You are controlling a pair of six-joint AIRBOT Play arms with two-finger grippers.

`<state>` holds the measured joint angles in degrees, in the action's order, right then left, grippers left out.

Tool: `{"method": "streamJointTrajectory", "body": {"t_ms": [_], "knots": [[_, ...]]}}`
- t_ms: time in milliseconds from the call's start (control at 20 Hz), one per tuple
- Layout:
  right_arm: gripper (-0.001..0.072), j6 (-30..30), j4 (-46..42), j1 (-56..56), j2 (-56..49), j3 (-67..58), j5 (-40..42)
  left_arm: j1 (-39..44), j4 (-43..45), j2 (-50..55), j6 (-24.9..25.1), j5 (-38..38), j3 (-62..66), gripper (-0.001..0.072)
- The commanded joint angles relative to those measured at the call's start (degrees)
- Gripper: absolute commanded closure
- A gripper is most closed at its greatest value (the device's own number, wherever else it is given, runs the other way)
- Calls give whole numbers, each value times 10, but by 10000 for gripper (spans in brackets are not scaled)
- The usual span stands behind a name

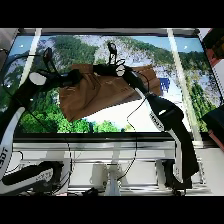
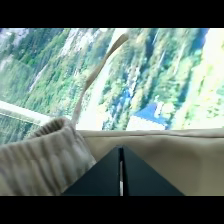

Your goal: Fold the clothes and pants, and hang the long-sleeved shirts on hangers.

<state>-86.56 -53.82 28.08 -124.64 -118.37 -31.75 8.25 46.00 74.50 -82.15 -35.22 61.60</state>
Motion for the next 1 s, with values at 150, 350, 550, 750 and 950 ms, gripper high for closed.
{"method": "streamJointTrajectory", "body": {"t_ms": [150,350,550,750,950], "knots": [[699,10,-74,-44,54,-1,-129,73,-32,1,-21,115,-24,429],[698,60,-80,-58,101,-1,-185,95,-110,0,-36,108,-24,18],[697,66,-81,-59,137,-1,-187,94,-122,-9,-36,99,-23,18],[697,67,-81,-59,155,-1,-205,73,-117,-48,-2,97,-23,18],[697,68,-82,-59,159,-1,-260,-6,-33,-93,16,21,-24,18]]}}
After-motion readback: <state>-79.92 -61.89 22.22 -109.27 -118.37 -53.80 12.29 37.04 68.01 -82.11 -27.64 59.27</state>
